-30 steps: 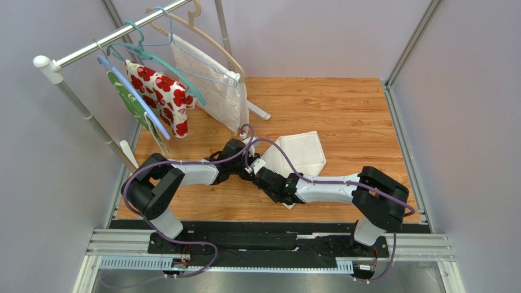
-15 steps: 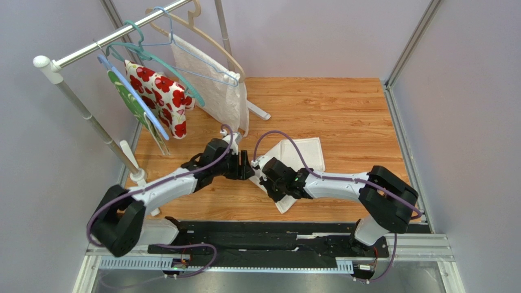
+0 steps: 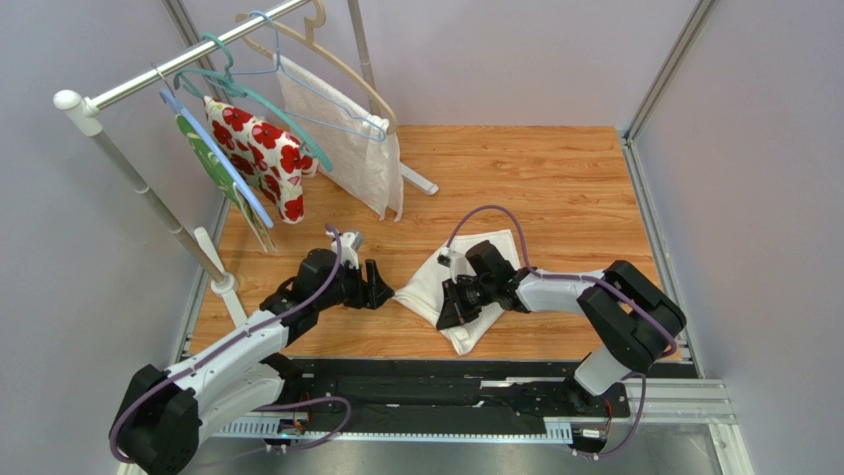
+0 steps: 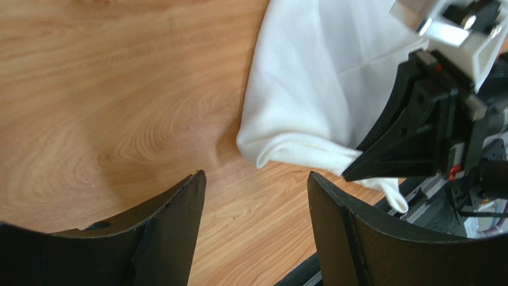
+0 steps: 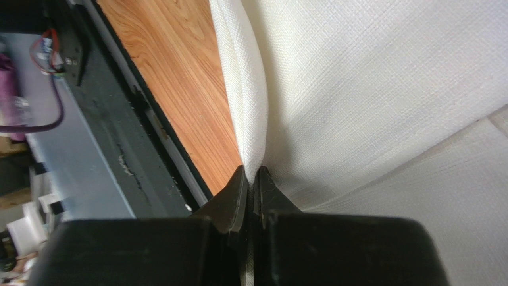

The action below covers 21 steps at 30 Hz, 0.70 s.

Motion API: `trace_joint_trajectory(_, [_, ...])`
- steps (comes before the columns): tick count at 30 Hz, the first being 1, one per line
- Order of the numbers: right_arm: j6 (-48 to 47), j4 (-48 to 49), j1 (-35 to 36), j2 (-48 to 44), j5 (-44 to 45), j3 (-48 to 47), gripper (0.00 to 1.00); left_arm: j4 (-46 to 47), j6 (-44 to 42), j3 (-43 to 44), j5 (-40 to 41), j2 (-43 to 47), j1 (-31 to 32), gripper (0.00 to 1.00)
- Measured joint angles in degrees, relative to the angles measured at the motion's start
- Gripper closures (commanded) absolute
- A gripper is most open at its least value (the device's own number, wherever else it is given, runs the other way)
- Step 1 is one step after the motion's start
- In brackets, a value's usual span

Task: Fold the napkin, place the utensils inside, and roll it up
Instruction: Roll the napkin with the utensil

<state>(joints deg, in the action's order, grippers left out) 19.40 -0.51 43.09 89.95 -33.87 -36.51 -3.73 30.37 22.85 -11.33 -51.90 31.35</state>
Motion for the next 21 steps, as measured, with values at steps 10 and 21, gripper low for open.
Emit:
trace_joint_trajectory(10, [9.2,13.3,-8.5,8.3,-15.5,3.4,1.00,14.4,0.2,-5.5,-7.4,-5.9,0.0,0.28])
trace_joint_trajectory(21, [12.6,18.7,-11.6,12.0,-20.6,4.0,1.00,25.5,-1.0,-5.9,-11.0,-20.0,0.0,0.31])
